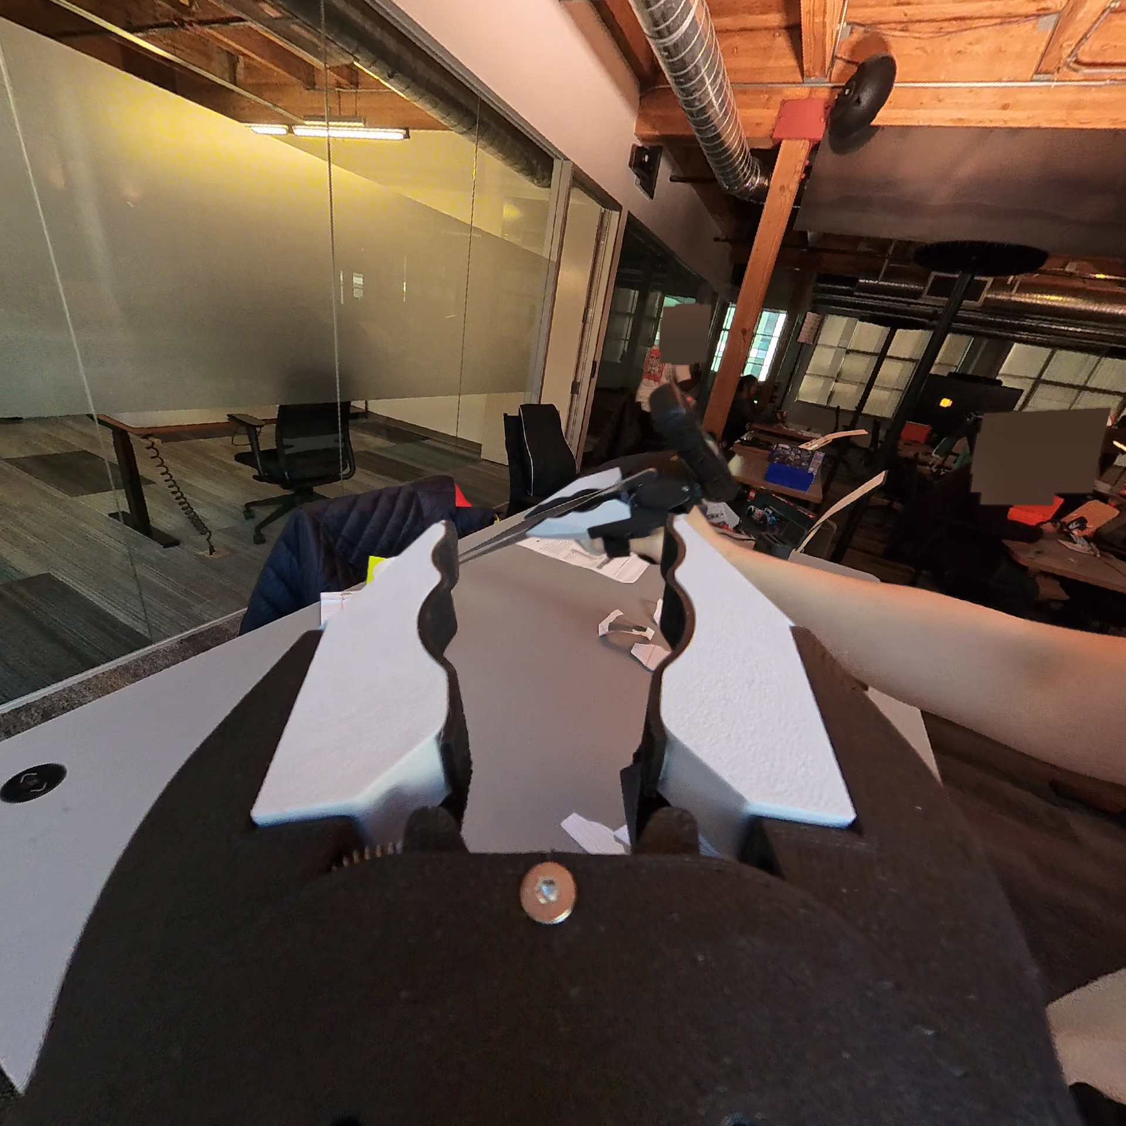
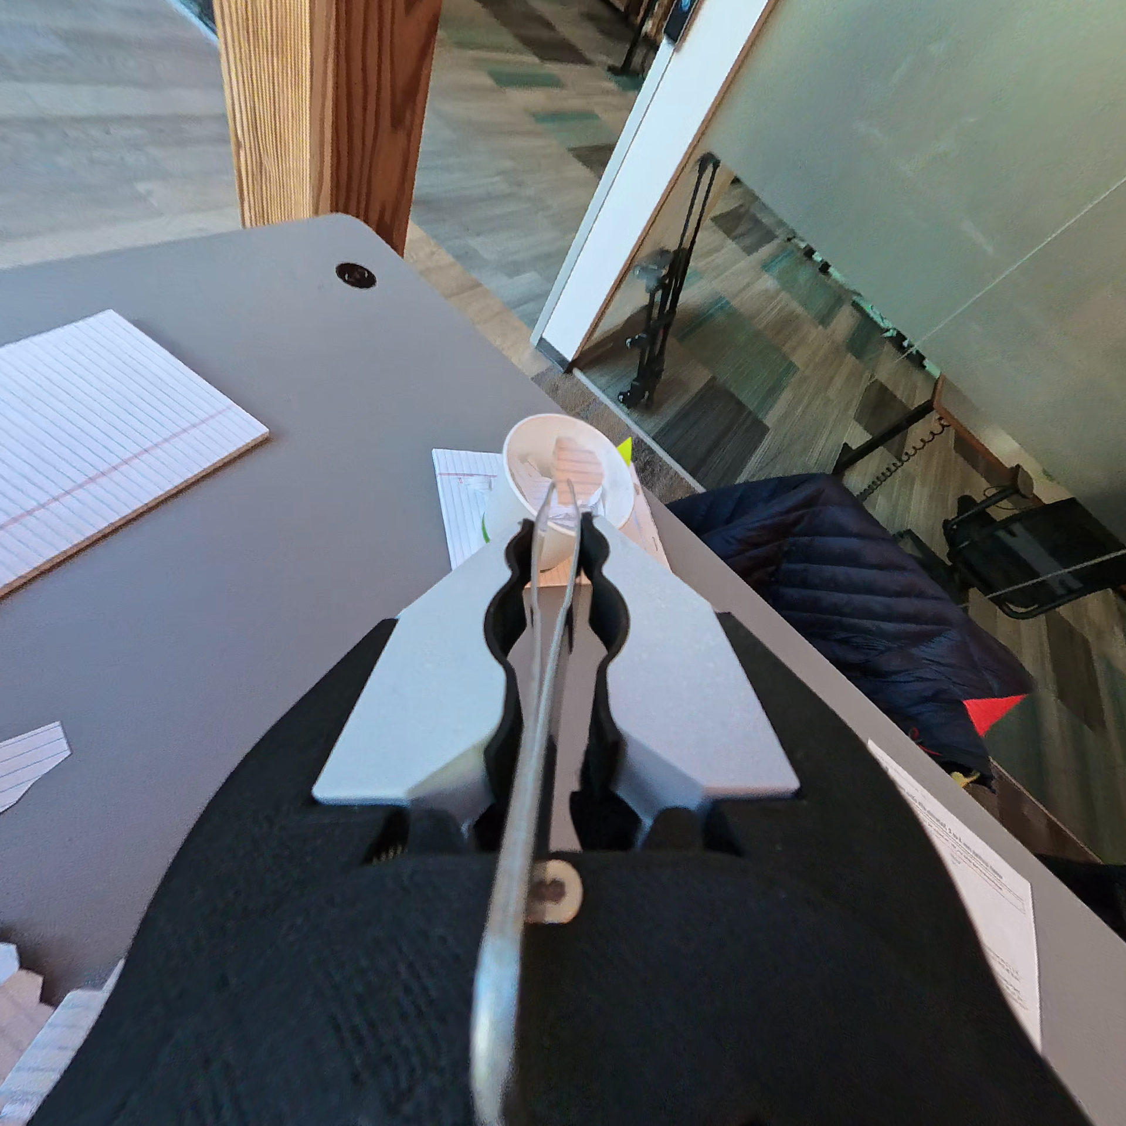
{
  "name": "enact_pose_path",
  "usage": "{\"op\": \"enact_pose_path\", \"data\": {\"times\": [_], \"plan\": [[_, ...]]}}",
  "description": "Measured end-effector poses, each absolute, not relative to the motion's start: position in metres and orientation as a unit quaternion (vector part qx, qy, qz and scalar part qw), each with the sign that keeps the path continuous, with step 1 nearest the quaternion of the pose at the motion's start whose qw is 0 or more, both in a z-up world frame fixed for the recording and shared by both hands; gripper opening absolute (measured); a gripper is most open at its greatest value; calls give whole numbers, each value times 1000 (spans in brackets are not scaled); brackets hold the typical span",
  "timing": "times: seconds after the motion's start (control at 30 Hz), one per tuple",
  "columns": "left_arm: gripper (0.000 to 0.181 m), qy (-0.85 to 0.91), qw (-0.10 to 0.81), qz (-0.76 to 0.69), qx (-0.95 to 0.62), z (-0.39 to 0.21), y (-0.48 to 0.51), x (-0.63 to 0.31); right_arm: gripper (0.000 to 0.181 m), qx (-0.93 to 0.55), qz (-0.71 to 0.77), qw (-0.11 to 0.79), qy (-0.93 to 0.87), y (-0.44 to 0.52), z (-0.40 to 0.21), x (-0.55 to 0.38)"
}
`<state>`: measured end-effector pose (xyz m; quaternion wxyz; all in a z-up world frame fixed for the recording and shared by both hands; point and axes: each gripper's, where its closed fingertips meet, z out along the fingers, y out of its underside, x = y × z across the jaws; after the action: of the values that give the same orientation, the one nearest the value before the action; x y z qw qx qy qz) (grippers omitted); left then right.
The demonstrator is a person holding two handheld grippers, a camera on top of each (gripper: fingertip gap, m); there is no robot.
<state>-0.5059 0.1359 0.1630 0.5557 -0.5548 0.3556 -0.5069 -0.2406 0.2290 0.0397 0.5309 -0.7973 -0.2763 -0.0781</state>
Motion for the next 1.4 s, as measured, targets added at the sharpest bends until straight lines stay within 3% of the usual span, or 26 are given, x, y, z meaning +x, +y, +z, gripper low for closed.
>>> {"op": "enact_pose_path", "data": {"times": [0.23, 0.43, 0.67, 0.8, 1.0, 1.4], "plan": [[66, 351, 554, -512, -554, 164, 137, -508, 16, -784, -54, 564, -255, 221, 51, -247], [66, 360, 555, -514, -546, 167, 130, -506, 17, -732, -94, 618, -271, 65, 116, -247], [66, 375, 540, -533, -533, 169, 119, -490, 18, -834, -204, 483, -171, -180, 49, -180], [66, 394, 533, -526, -533, 166, 111, -471, 18, -871, -213, 434, -83, -260, -3, -175], [66, 443, 497, -497, -556, 144, 96, -431, 19, -878, -174, 446, -16, -287, -44, -173], [70, 566, 451, -147, -674, 15, 127, -356, 13, -886, -122, 447, 19, -272, -68, -162]]}}
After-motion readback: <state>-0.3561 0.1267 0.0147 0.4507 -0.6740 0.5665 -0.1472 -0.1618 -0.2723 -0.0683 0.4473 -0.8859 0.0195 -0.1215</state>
